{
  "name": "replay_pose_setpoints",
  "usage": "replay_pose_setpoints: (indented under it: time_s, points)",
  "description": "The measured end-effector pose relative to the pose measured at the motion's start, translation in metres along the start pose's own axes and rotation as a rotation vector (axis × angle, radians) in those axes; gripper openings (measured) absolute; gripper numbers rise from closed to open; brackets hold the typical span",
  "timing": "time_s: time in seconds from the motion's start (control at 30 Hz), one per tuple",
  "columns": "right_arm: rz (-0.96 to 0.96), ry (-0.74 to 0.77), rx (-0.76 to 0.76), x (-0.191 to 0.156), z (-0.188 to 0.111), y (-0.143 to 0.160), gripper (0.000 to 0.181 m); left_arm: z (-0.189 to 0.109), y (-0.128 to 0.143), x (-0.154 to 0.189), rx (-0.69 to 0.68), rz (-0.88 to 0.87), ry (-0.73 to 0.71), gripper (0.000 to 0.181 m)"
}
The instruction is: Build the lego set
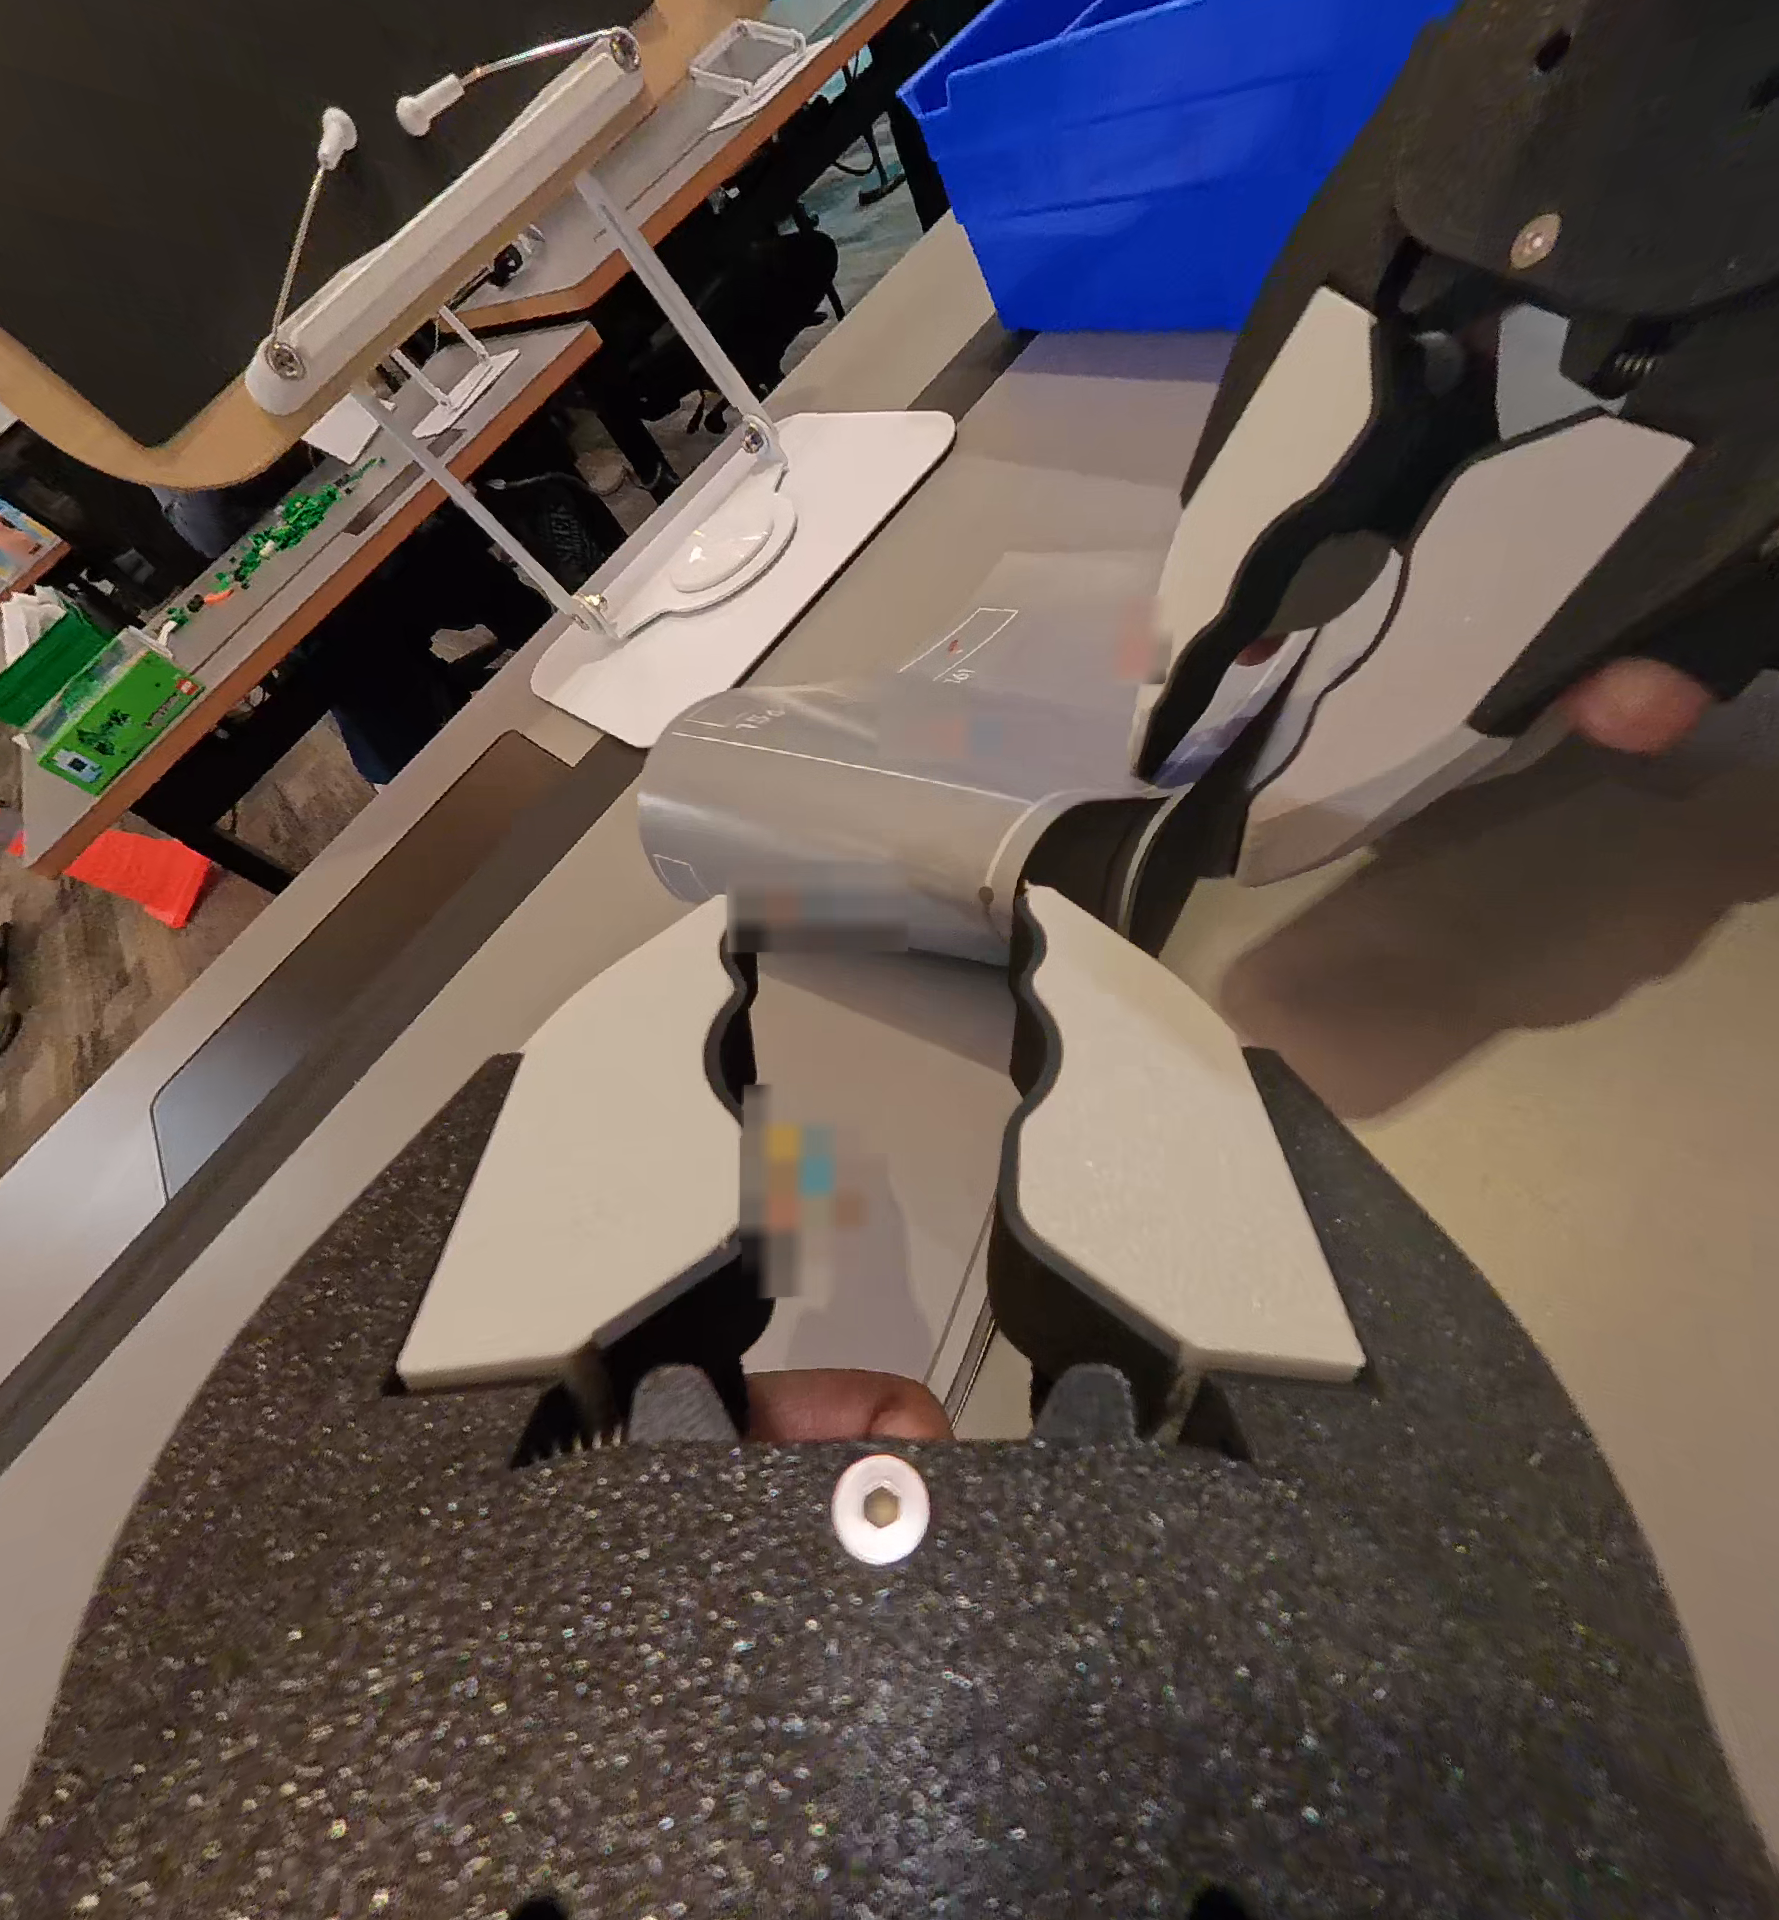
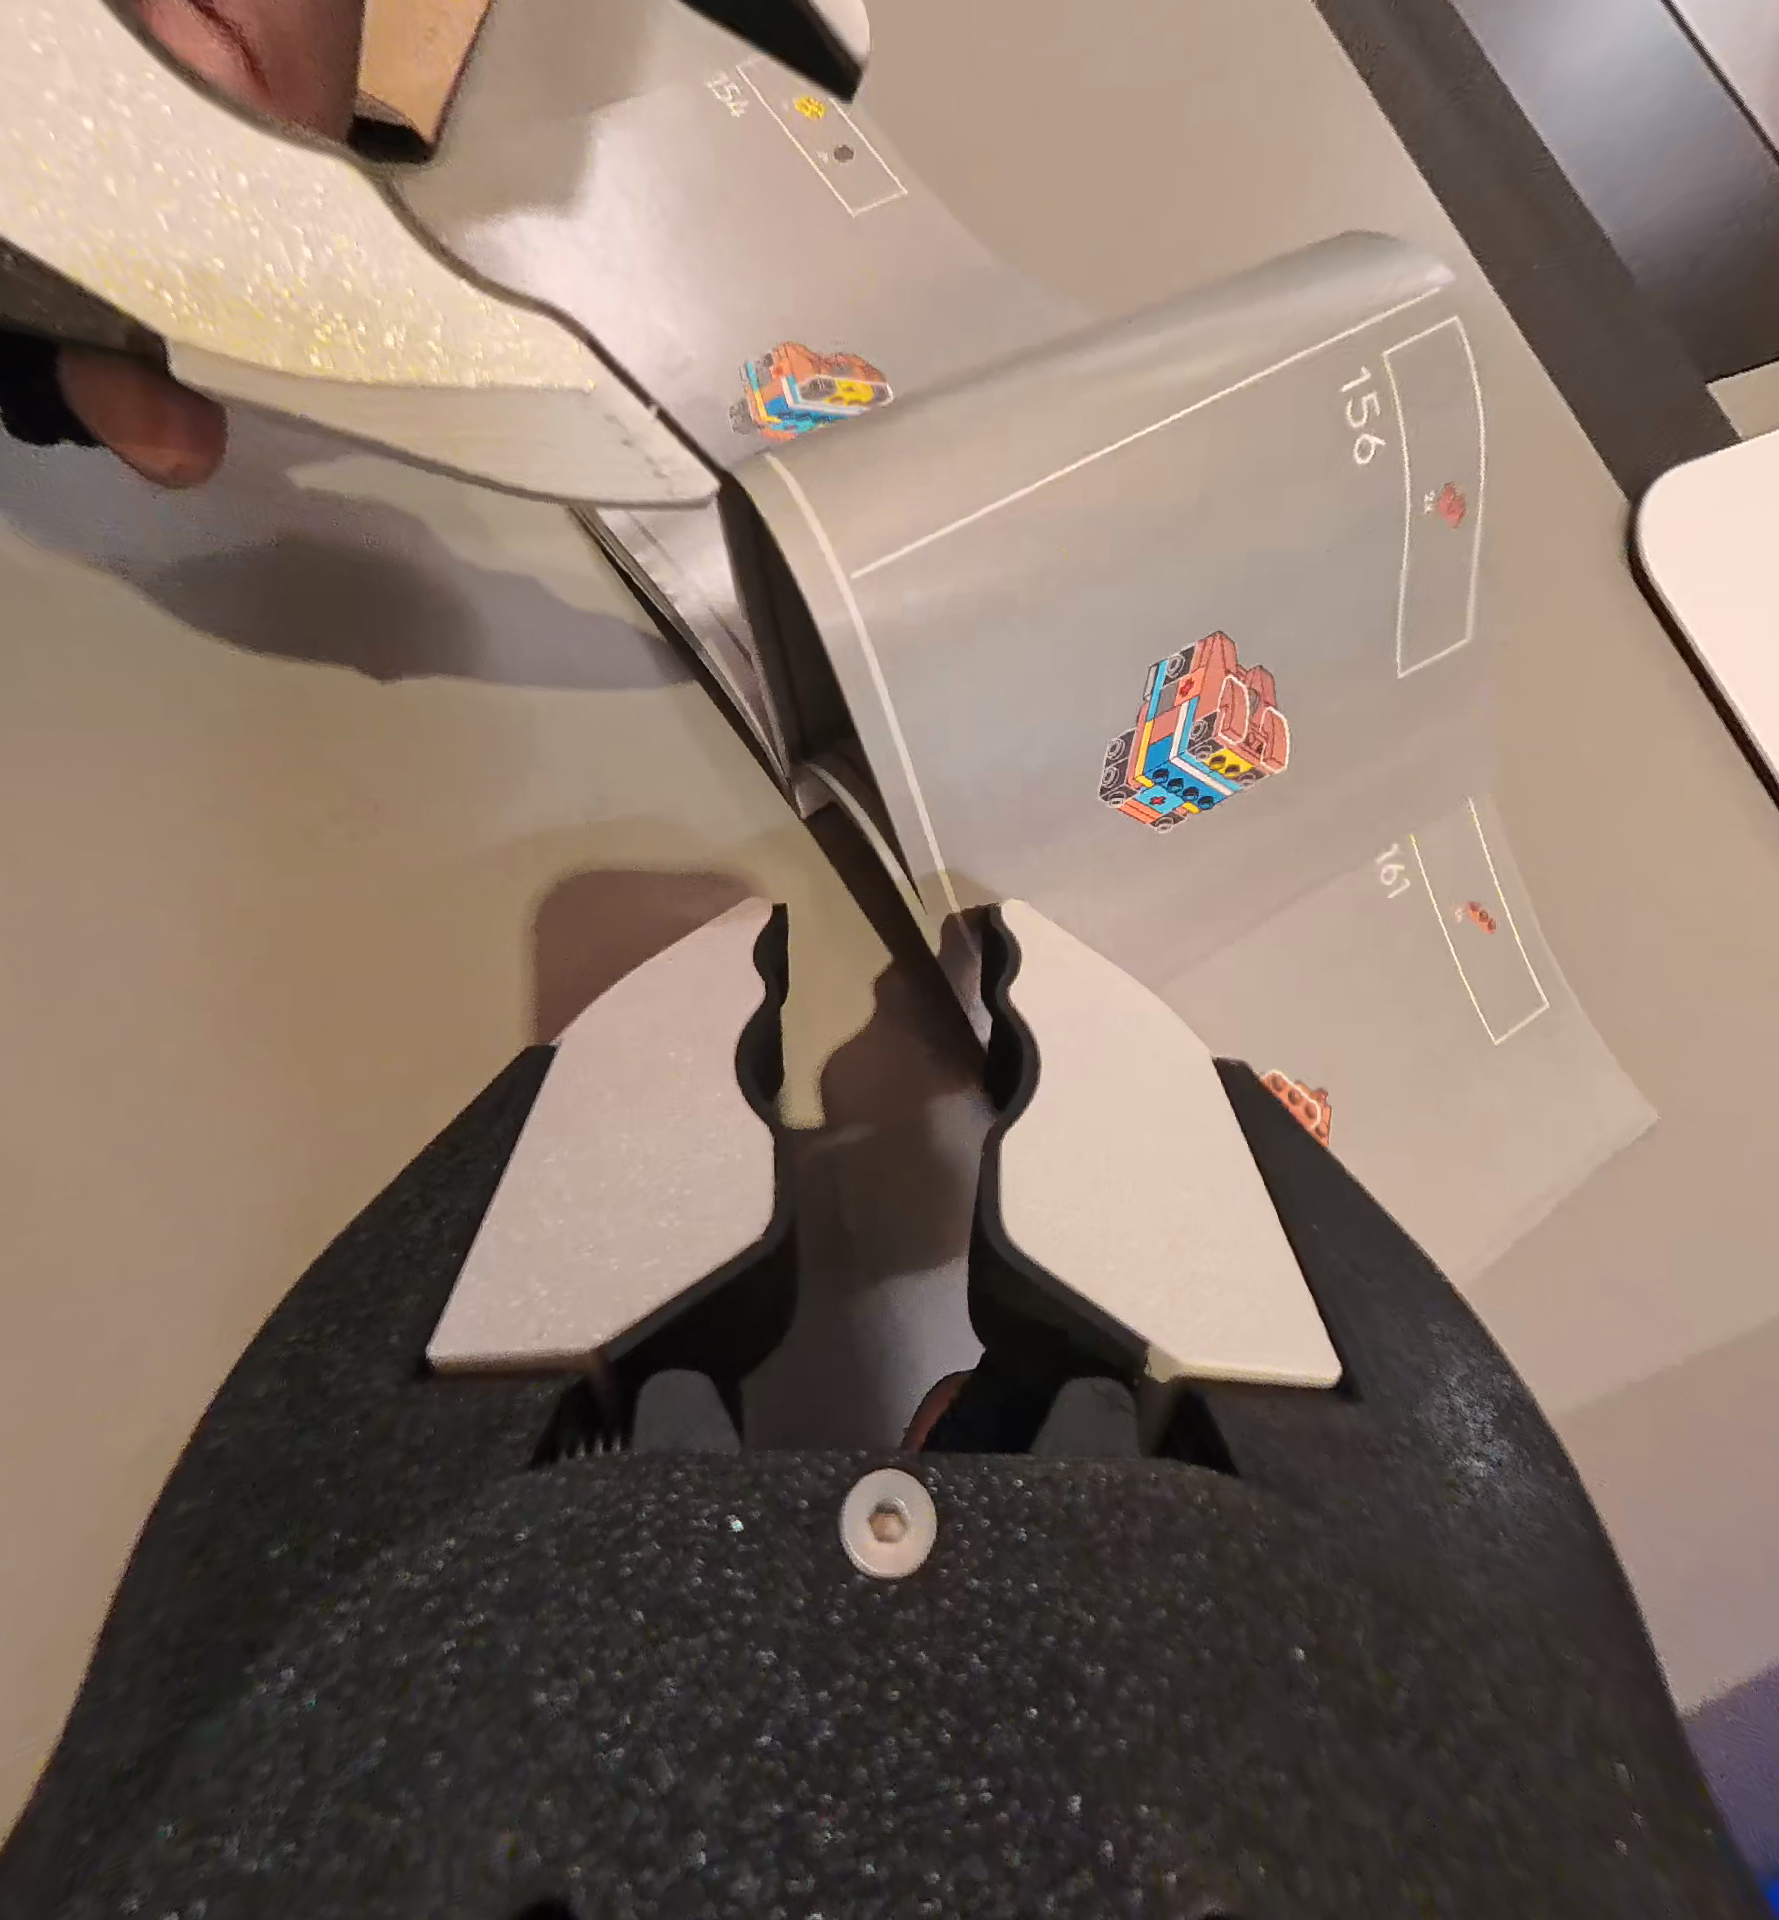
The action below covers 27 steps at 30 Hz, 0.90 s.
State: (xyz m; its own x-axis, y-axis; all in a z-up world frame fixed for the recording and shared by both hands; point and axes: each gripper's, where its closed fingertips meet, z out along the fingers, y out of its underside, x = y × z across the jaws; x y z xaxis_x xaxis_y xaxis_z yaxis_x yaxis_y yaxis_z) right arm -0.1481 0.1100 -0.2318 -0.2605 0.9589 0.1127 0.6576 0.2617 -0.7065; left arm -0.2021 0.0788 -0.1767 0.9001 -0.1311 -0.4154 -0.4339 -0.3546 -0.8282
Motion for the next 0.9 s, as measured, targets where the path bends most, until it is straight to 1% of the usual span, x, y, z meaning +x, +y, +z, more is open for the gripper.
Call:
replay_pose_setpoints:
  time_s: [0.1, 0.33, 0.53, 0.7, 0.8, 0.9]
  points:
    - [-0.002, -0.006, 0.011, 0.000, 0.000, -0.005, 0.035, 0.000, 0.000, 0.002, -0.005, 0.047, -0.008, 0.047]
    - [-0.006, -0.007, 0.024, 0.000, 0.000, -0.008, 0.035, 0.000, -0.002, 0.004, -0.007, 0.094, -0.021, 0.047]
    - [-0.008, -0.002, 0.034, 0.000, 0.000, -0.009, 0.035, 0.004, 0.004, 0.003, -0.054, 0.189, -0.090, 0.046]
    - [0.002, 0.018, 0.045, 0.005, -0.003, -0.008, 0.038, 0.007, 0.006, 0.003, -0.064, 0.216, -0.138, 0.038]
    - [0.015, 0.042, 0.077, 0.010, -0.011, -0.007, 0.043, 0.009, 0.009, 0.004, -0.086, 0.255, -0.167, 0.031]
    - [0.037, 0.081, 0.115, 0.018, -0.020, -0.002, 0.045, 0.010, 0.012, 0.004, -0.109, 0.300, -0.189, 0.028]
